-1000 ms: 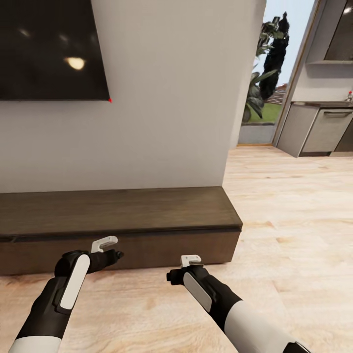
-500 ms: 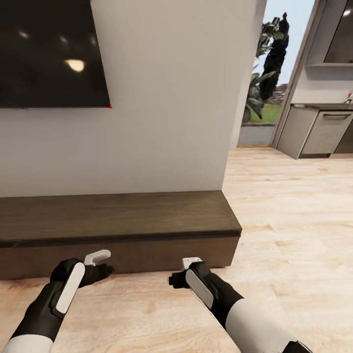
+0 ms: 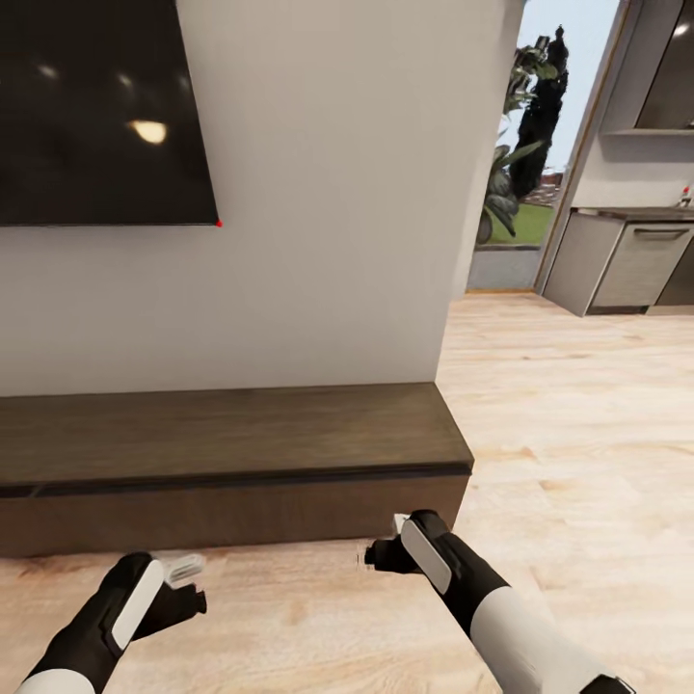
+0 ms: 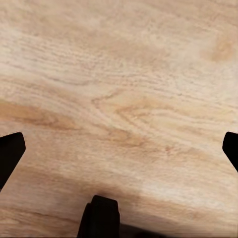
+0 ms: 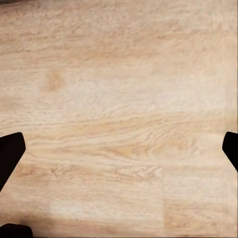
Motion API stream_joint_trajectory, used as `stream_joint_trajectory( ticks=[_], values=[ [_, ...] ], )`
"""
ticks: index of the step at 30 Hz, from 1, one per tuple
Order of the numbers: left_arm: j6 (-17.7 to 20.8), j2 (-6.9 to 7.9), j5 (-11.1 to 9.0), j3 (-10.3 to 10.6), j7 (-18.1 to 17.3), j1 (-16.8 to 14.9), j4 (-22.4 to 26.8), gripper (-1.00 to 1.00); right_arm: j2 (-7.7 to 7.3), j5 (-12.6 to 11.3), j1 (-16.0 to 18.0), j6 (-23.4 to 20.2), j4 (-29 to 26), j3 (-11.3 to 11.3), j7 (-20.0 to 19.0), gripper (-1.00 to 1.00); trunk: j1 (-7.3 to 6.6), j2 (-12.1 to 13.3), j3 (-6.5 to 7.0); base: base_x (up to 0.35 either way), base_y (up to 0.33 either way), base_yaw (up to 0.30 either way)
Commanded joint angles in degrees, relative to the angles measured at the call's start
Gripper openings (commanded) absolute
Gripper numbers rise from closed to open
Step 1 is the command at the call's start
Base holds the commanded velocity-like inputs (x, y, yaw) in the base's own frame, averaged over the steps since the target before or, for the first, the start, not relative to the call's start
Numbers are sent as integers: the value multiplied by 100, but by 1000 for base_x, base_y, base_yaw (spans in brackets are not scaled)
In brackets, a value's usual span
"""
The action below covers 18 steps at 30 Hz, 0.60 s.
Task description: Place each of the two pumpkins and all three candles from the living room inside a cabinet in the living room (use any cabinet), then make sure every cabinet is closed, and position the cauldron so it is next to a table in the living room.
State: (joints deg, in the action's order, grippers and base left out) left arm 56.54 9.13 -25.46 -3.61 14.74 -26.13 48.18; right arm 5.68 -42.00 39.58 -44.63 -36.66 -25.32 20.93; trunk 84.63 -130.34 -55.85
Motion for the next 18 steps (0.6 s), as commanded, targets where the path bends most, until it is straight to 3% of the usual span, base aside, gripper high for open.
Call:
stream_joint_trajectory(
  ticks=[1, 5, 9, 14, 18],
  values=[
    [14, -6, -57, 4, 57, 3, -25, 100, -29, -73, -12, 2, -2, -26, 56, 100, -24, 39, 15, 0, 0, 0],
    [-285, -15, -50, 91, 60, 10, -425, 100, -68, -59, -216, 14, 11, -33, 46, 100, -112, 200, 98, 0, 0, -1],
    [-861, 0, -52, 386, 40, 11, -828, 100, -74, -40, -426, 35, 12, -35, 43, 100, -199, 360, 177, 0, 0, -12],
    [-1424, 11, -48, 539, 11, 11, -1501, 100, -75, 195, -649, 105, 56, -37, 50, 100, -309, 561, 268, 0, 0, -2],
    [-2122, 21, -46, 612, -10, 11, -2190, 100, -75, 391, -801, 524, 504, -40, 32, 100, -397, 721, 340, 0, 0, 0]
  ],
)
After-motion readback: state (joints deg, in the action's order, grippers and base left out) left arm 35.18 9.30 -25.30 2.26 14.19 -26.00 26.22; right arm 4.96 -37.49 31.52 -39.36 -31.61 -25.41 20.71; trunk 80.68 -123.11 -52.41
